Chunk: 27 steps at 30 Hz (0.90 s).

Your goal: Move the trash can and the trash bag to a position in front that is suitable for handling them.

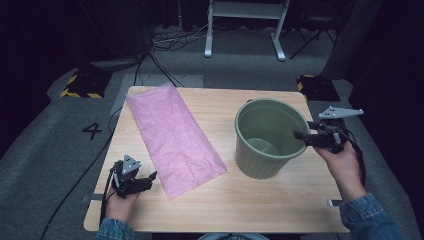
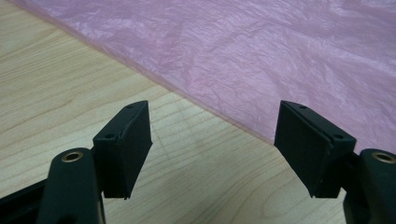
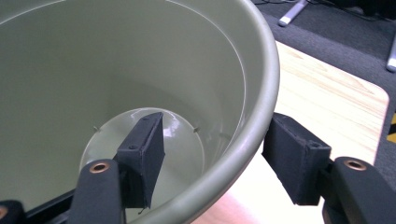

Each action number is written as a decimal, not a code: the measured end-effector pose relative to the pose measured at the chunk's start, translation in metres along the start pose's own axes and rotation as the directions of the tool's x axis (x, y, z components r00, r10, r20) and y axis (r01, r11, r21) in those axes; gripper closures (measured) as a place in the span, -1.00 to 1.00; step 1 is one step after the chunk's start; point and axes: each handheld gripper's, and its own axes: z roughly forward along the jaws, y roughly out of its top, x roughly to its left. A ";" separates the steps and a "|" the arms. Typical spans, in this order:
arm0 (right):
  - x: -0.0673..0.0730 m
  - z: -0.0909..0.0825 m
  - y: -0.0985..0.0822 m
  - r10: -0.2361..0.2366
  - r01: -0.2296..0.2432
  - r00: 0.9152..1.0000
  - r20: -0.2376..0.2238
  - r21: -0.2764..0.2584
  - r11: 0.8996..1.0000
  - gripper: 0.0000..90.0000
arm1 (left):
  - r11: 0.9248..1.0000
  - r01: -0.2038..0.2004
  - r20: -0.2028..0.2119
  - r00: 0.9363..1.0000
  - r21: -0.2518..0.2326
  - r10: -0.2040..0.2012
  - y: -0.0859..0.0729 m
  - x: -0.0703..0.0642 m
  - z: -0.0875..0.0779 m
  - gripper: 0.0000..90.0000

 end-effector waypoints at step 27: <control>0.083 -0.016 -0.019 -0.100 0.095 0.982 -0.162 -0.038 0.995 -0.27 | 1.000 -0.008 -0.003 1.000 0.019 0.008 0.009 0.000 0.011 -0.40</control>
